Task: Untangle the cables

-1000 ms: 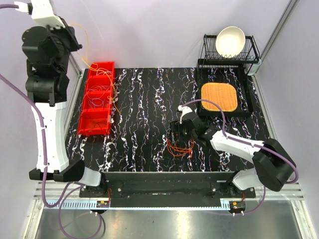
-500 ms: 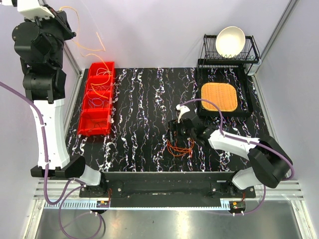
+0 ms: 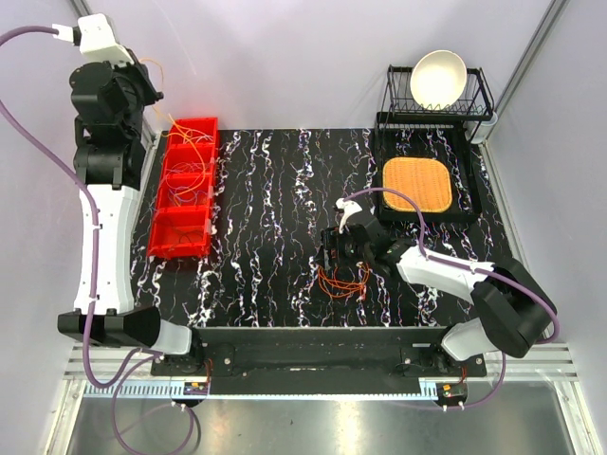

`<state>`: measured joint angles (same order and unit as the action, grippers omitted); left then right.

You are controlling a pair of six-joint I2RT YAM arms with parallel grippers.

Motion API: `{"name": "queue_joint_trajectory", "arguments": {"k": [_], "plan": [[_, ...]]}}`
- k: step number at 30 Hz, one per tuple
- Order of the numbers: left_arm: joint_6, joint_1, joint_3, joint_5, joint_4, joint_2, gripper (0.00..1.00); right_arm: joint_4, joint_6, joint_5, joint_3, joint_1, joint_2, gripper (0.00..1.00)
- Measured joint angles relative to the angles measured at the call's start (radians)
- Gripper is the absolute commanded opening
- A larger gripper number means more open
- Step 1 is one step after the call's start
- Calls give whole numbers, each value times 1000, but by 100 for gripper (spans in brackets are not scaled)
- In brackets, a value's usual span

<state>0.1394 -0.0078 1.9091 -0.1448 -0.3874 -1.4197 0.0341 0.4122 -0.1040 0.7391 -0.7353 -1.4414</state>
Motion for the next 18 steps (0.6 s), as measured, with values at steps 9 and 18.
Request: {"name": "queue_joint_trajectory", "arguments": {"k": [9,18], "plan": [[18,24,-301,-22,93,149,0,0,0,-19,0,5,-8,74],[78,91,-564,-47,138,242,0,0,0,-23,0,5,-14,74]]}}
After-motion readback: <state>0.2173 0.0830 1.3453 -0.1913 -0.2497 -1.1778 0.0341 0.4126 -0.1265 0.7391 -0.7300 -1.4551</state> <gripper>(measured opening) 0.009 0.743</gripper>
